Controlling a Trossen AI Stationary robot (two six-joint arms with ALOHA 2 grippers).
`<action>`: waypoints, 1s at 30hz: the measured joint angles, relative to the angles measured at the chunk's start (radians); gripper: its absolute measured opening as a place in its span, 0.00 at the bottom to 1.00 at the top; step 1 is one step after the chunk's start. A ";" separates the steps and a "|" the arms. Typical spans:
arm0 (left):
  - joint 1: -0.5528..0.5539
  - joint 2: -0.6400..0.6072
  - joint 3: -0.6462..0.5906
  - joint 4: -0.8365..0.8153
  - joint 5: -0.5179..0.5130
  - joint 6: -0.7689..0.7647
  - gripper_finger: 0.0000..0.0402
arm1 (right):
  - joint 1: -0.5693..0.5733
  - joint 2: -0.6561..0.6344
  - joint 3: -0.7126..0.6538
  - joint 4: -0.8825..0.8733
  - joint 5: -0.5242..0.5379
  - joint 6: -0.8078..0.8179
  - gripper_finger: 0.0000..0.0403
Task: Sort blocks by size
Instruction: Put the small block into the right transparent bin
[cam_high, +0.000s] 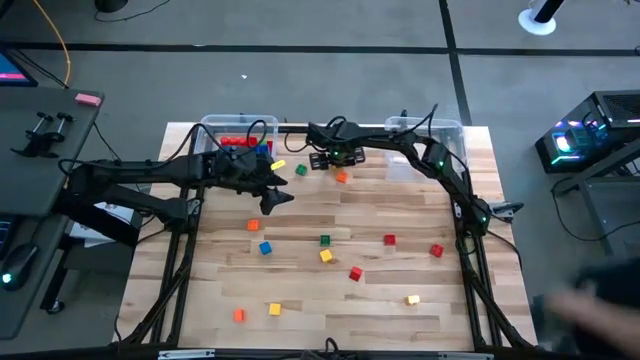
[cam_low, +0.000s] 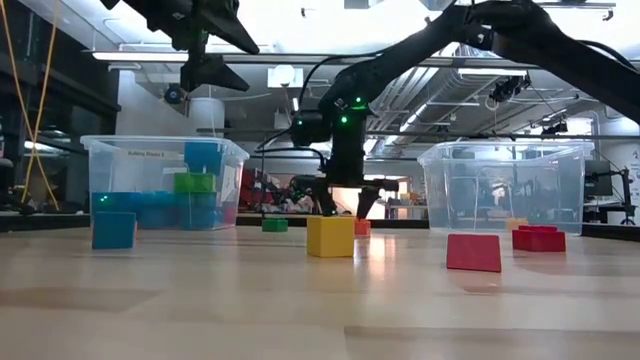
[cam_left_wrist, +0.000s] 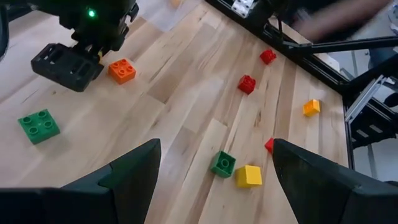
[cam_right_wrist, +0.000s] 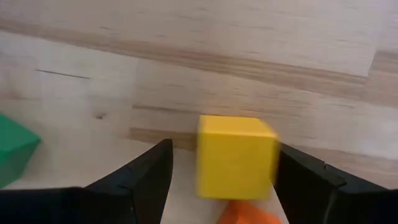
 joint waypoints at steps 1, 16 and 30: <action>0.000 0.000 0.000 0.000 0.000 0.004 0.74 | 0.001 0.000 0.000 0.001 -0.001 0.001 0.61; 0.001 0.000 0.000 0.034 -0.001 0.046 0.74 | 0.013 -0.024 0.071 -0.059 0.066 -0.134 0.32; 0.049 0.000 0.000 0.114 -0.003 0.061 0.74 | 0.004 -0.524 -0.073 -0.467 0.449 -0.245 0.32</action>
